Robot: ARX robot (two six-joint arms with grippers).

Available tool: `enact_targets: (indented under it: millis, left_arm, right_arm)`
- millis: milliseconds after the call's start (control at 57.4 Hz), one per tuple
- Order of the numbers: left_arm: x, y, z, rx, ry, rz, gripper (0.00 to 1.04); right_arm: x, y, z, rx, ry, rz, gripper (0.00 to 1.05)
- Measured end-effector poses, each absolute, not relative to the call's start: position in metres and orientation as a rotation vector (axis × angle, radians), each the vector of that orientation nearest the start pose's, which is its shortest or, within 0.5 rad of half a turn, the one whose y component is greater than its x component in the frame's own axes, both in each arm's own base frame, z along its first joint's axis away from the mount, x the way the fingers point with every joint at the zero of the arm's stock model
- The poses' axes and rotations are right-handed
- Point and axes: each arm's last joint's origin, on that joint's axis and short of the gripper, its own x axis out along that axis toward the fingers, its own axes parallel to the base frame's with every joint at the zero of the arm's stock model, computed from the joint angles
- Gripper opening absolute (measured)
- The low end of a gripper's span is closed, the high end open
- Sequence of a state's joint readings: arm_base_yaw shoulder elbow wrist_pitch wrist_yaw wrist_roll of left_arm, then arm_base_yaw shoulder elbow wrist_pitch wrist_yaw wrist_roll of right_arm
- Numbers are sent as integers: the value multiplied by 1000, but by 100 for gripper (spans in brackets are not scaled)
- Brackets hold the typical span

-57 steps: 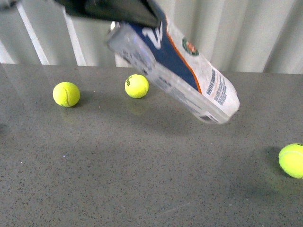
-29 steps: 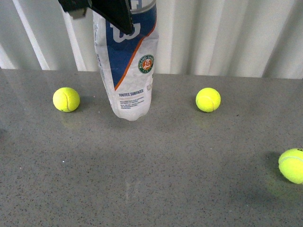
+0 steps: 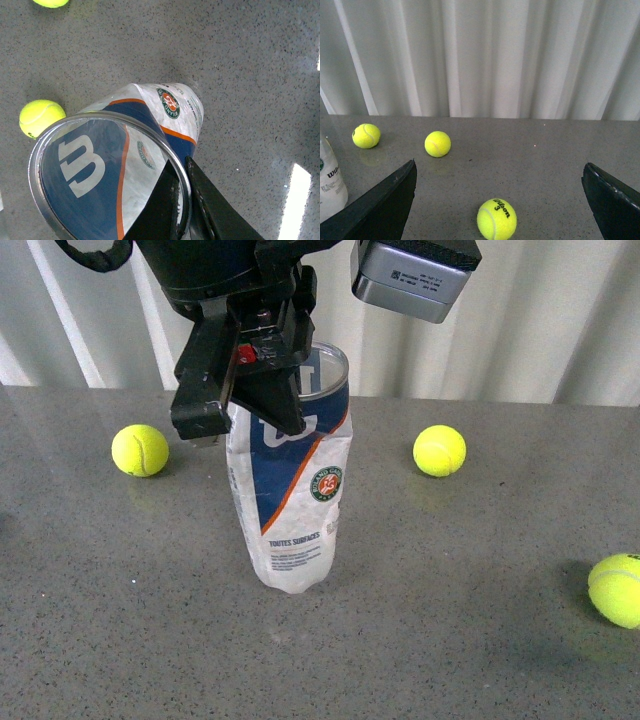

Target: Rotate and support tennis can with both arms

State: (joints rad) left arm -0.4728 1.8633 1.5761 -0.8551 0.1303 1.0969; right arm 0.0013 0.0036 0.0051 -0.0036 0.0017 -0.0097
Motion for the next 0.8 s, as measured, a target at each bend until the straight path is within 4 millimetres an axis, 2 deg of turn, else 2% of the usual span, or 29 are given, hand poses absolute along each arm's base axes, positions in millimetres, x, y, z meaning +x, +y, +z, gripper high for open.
enact_targets:
  millis: [418,644,766,801]
  left_arm:
    - [362,-171,234,1122,788,-1043,4]
    - [363,-166,231,1099,803,-1033,4]
    - [364,-167,229,1076,810,-1025,21]
    - [363,-167,229,1065,813,-1023,30]
  right_arm:
    - [98,0,165,-10,2,0,98]
    - [98,0,165,-10,2,0,98]
    - [98,0,165,-10,2,0,98]
    - [98,0,165,-10,2,0,98]
